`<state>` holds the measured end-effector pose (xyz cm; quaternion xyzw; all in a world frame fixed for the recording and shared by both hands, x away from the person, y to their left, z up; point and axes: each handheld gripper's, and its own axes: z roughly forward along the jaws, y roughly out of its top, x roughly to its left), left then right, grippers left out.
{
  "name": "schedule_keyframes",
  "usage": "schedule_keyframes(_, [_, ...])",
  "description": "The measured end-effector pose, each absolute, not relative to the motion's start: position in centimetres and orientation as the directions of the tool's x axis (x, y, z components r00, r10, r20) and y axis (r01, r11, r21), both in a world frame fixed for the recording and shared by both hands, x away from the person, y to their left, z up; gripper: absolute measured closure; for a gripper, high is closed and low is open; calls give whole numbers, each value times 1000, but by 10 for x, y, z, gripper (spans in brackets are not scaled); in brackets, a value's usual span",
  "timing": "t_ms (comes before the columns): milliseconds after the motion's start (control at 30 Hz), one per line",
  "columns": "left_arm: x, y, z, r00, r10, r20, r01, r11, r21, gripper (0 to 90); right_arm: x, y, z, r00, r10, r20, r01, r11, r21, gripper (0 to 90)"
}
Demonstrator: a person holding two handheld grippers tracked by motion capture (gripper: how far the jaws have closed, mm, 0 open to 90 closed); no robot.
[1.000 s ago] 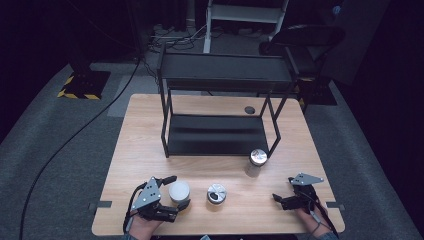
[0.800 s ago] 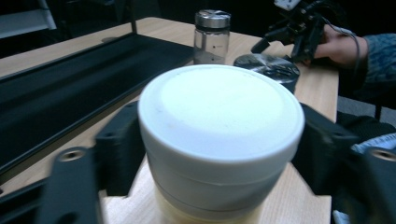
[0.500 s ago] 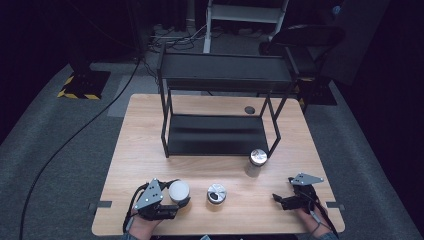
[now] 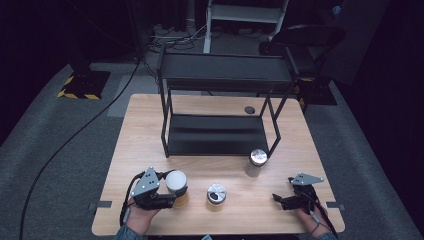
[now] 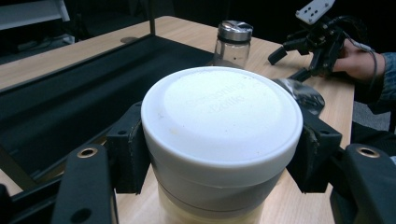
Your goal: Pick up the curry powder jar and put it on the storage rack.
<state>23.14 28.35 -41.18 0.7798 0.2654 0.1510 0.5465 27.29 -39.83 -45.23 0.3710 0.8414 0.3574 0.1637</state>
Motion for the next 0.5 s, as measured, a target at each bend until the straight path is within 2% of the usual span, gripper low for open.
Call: schedule_keyframes(500, [279,273,-375,802,594,-67,260,-246,934,338,273,-398,-452,-671,741,-10,507,469,723,18])
